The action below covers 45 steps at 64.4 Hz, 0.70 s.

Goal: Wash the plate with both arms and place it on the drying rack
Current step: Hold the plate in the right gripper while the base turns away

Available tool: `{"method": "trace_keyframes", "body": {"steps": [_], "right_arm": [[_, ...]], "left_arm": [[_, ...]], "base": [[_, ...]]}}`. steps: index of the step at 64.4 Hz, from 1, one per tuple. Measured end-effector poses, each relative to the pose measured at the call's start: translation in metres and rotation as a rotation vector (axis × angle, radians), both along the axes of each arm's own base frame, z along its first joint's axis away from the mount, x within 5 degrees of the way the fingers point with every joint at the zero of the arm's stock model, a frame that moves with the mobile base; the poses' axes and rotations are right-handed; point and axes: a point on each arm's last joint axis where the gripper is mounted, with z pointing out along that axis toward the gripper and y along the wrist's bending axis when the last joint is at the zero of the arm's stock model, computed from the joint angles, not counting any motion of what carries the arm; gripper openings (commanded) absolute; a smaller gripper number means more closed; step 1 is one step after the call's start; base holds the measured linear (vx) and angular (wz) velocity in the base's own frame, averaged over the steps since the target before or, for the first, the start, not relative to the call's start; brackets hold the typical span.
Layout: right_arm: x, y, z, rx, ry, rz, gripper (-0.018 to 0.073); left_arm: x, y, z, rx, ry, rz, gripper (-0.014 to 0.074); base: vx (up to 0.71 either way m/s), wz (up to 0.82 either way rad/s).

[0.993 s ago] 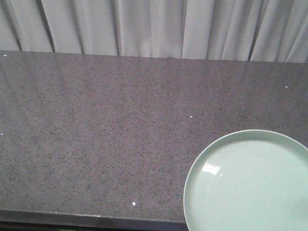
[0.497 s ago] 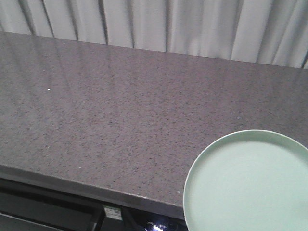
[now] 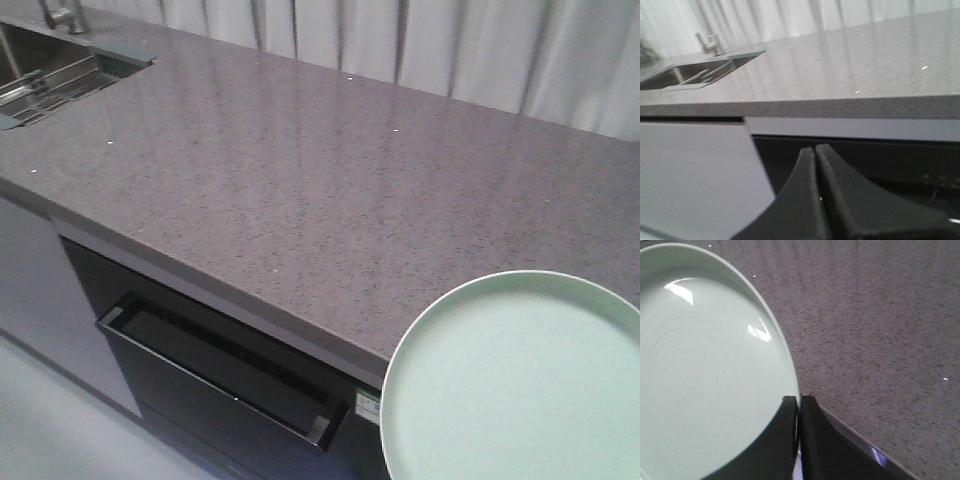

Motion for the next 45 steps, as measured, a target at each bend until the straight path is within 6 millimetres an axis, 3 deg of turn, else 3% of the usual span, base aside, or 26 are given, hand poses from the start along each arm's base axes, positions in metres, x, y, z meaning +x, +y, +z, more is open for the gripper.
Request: {"method": "trace_keyframes", "body": {"steps": [45], "right_arm": [[0.0000,0.0000,-0.0001,0.000,0.001,0.000,-0.0001]], "left_arm": [[0.0000,0.0000,0.0000,0.000,0.000,0.000,-0.0006]], "base": [[0.00,0.38]]}}
